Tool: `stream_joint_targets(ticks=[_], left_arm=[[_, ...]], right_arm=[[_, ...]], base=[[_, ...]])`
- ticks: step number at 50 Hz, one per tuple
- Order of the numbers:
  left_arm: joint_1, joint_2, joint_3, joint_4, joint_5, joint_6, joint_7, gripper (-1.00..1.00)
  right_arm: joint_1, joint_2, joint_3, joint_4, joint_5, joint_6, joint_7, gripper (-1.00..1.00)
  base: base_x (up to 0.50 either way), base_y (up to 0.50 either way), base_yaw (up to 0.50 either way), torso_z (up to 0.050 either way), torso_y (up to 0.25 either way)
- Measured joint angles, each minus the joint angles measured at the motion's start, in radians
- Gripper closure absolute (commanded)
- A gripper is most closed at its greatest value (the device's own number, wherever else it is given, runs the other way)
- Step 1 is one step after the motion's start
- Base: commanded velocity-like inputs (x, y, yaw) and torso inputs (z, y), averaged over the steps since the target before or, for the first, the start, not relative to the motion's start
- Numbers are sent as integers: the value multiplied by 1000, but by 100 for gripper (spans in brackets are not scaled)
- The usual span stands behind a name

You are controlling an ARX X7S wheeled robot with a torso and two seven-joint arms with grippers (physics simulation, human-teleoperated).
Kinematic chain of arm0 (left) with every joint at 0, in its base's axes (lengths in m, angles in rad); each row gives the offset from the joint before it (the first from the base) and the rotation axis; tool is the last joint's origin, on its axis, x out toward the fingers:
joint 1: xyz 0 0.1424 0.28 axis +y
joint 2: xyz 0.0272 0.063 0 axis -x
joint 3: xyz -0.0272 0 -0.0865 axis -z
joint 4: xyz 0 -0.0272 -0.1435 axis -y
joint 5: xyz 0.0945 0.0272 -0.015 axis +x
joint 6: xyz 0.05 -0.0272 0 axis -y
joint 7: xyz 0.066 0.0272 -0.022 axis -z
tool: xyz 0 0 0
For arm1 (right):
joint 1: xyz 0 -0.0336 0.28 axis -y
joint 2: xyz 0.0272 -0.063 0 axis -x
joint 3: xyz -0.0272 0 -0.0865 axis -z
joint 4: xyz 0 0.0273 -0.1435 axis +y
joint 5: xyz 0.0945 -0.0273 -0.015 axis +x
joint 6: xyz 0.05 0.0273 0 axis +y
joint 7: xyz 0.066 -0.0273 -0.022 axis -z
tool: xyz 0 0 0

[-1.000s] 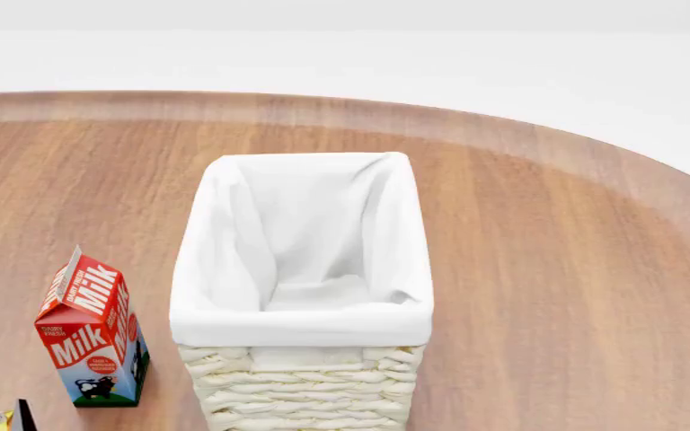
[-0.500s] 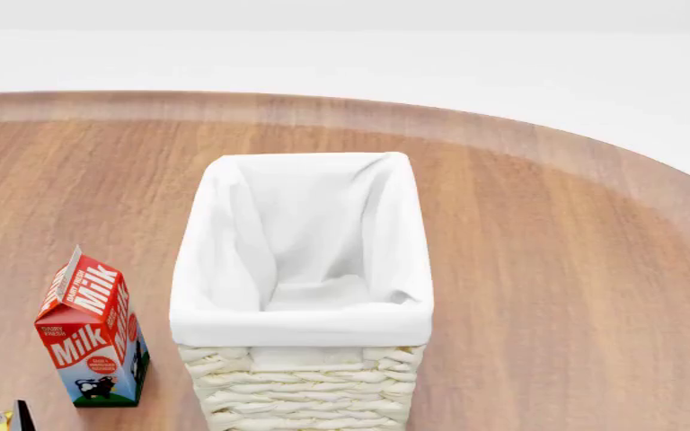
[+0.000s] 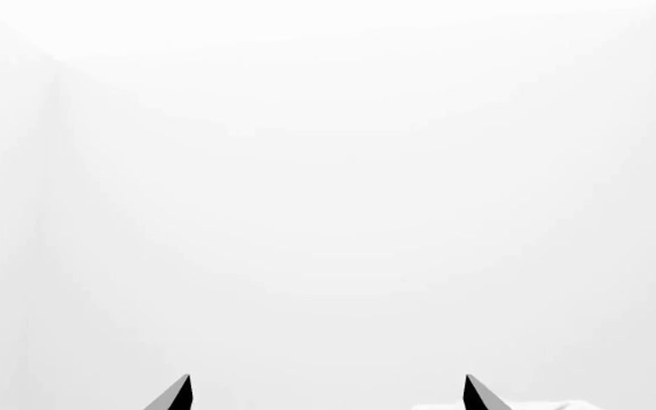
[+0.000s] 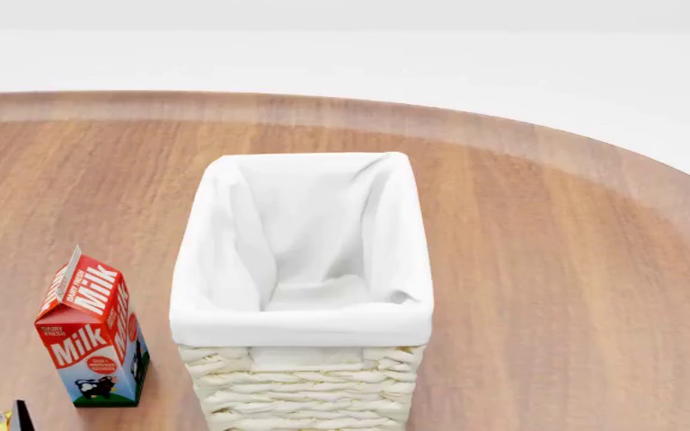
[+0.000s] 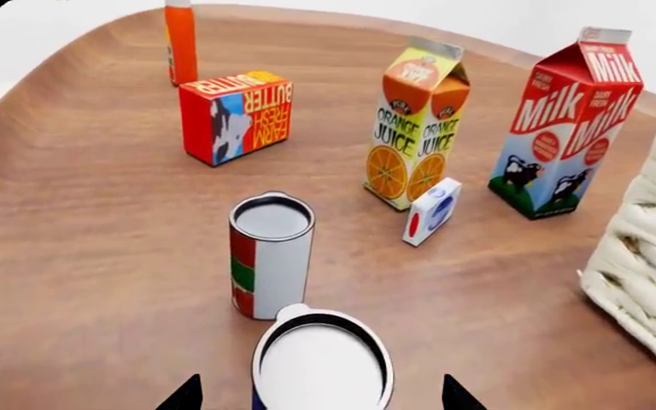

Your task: Pick up the alphabet soup, and put it in the basket.

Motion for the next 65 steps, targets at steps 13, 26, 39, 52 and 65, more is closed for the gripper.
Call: stream_joint_targets(ticks=[13, 26, 39, 52, 65], left_arm=[[-1, -3, 2, -5, -1, 5, -3, -100], [-1, -6, 4, -4, -2, 6, -6, -100], [-2, -7, 6, -4, -1, 5, -9, -100], [1, -9, 9, 3, 2, 1, -13, -100], [1, -12, 12, 4, 3, 1, -16, -100]], right_arm=[[15, -14, -11, 13, -20, 15, 5, -100], [33, -32, -27, 27, -48, 40, 10, -100], [47, -45, -37, 47, -60, 50, 10, -100], [62, -62, -47, 73, -87, 60, 23, -100], [75, -77, -58, 95, -107, 69, 29, -100]], base=[[0, 0, 0, 0, 0], [0, 0, 0, 0, 0], [0, 0, 0, 0, 0], [0, 0, 0, 0, 0], [0, 0, 0, 0, 0]])
